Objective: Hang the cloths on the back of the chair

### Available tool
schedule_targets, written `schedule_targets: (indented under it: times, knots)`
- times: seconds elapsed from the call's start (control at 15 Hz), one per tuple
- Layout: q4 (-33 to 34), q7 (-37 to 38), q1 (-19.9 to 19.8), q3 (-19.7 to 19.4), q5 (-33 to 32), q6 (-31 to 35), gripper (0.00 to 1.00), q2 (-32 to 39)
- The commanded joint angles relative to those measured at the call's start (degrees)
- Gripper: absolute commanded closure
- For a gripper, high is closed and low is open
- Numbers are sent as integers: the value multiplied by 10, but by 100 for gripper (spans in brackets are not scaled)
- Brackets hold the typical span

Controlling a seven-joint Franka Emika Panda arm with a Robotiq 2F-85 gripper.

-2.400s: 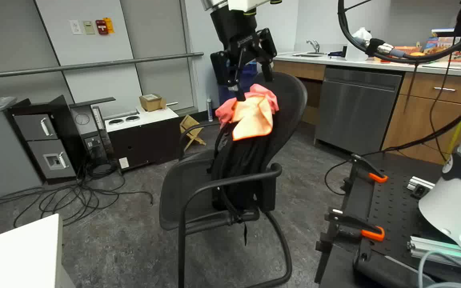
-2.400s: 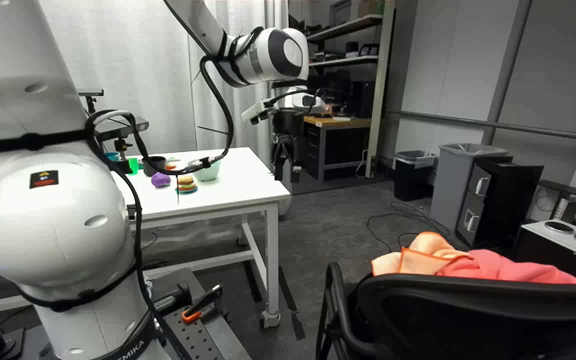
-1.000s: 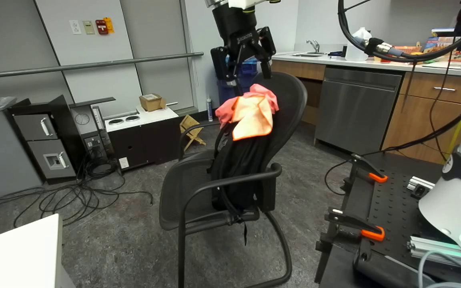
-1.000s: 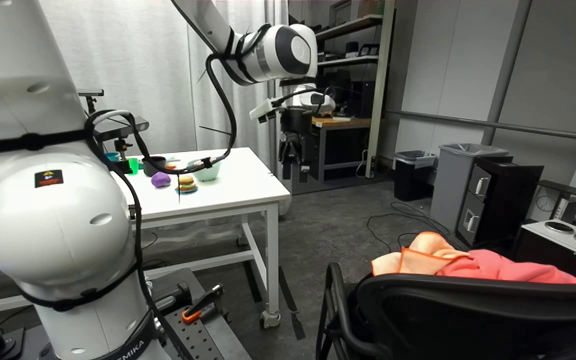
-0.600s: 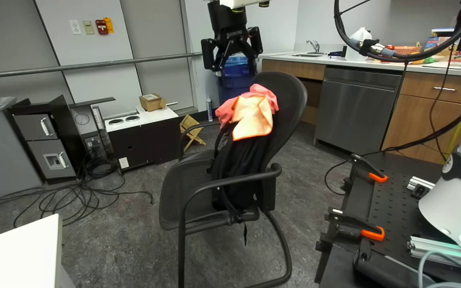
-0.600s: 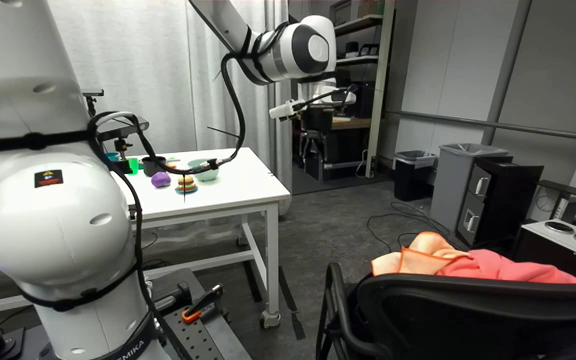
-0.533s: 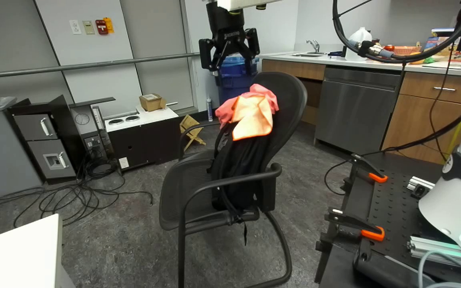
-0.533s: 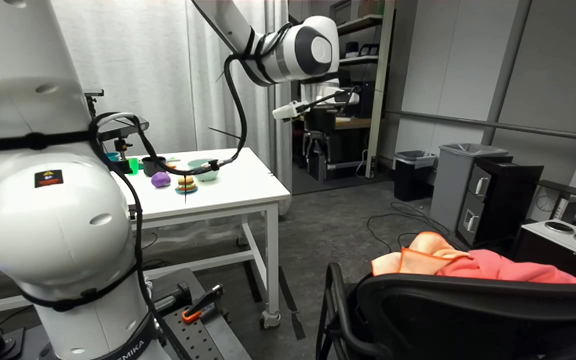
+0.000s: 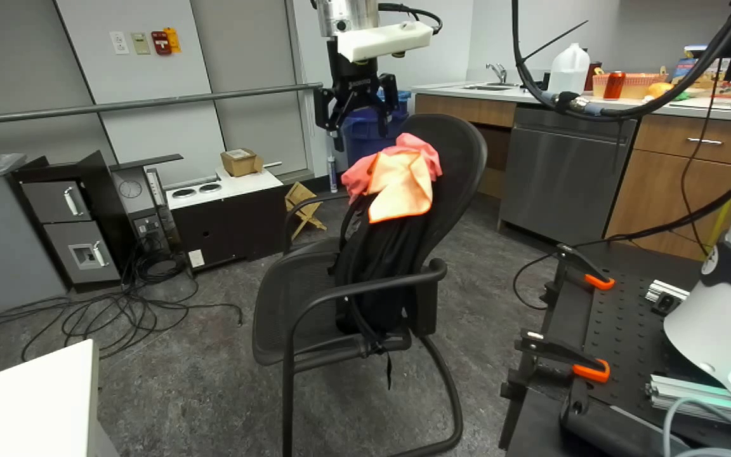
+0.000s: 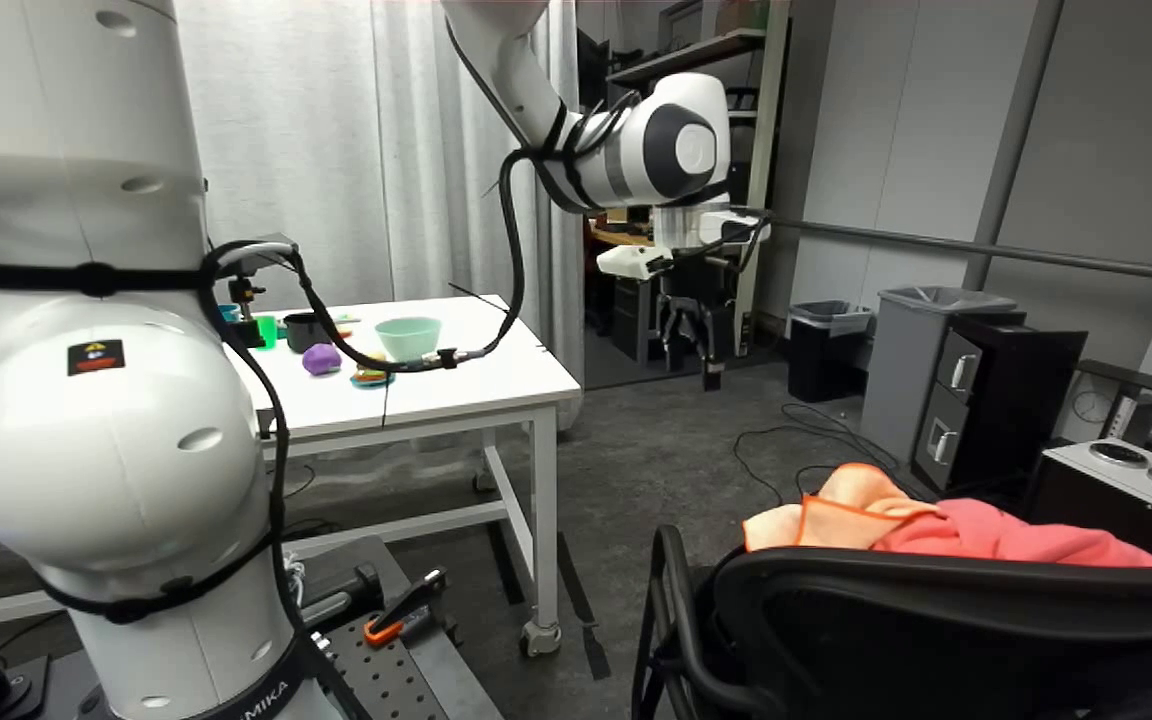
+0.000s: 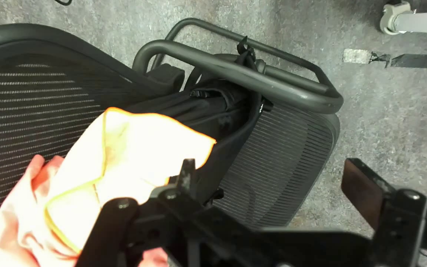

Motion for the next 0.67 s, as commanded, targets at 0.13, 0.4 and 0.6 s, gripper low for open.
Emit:
schedule_targets:
  times: [0.13,0.4,0.6]
  knots:
    - [31,-10,-8,-45,-20,17,0,56]
    - [52,-12,-18,-77,-17,17,0,94]
    - [64,-12,-24,-96,-13,13,0,116]
